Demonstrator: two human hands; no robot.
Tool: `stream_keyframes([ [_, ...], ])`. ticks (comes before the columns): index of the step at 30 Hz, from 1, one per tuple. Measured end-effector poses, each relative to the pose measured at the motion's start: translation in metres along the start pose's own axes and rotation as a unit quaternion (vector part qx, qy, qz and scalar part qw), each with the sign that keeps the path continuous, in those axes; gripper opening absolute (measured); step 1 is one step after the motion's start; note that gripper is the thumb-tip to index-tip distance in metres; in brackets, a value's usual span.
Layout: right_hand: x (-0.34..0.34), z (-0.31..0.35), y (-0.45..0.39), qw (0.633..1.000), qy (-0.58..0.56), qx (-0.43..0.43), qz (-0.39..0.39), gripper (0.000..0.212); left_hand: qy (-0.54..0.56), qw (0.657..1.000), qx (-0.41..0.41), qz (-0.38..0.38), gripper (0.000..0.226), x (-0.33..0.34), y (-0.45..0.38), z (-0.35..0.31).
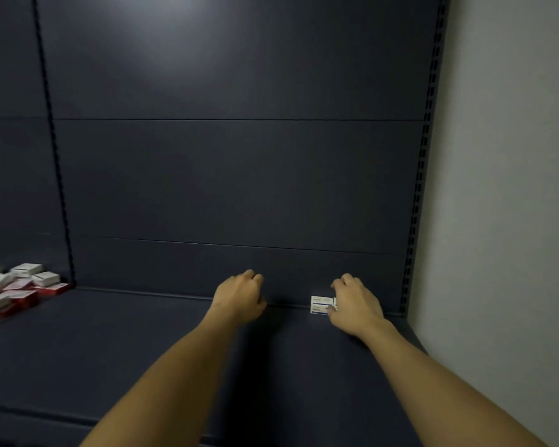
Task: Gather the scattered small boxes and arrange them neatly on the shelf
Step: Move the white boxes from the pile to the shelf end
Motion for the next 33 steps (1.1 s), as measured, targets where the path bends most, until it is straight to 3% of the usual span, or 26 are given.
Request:
stream_keyframes([
  [4,0.0,0.033,-0.01,0.999,0.029,-0.004,0.036,0.045,-0.044,0.998,-0.015,0.032,0.04,-0.015,0.013,0.026],
  [15,0.012,0.146,-0.012,0.991,-0.014,-0.088,0.099,0.044,-0.063,0.992,-0.106,0.011,0.038,-0.061,0.079,0.118],
  [21,0.018,0.213,-0.008,0.985,-0.026,-0.124,0.113,0.038,-0.08,0.987,-0.142,0.005,0.031,-0.076,0.117,0.169],
  [33,0.035,0.334,-0.005,0.984,-0.025,-0.131,0.121,0.04,-0.093,0.975,-0.201,0.035,0.042,-0.088,0.188,0.295],
])
Point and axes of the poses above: each hand's wrist, its own y-axis away from the middle knuckle, its own x-axis out of the palm, z = x × y, the point moved 10 cm from there along -y, towards the middle knuckle, and after that the axes turned 2 degrees about -x, right-handed, at the moved point
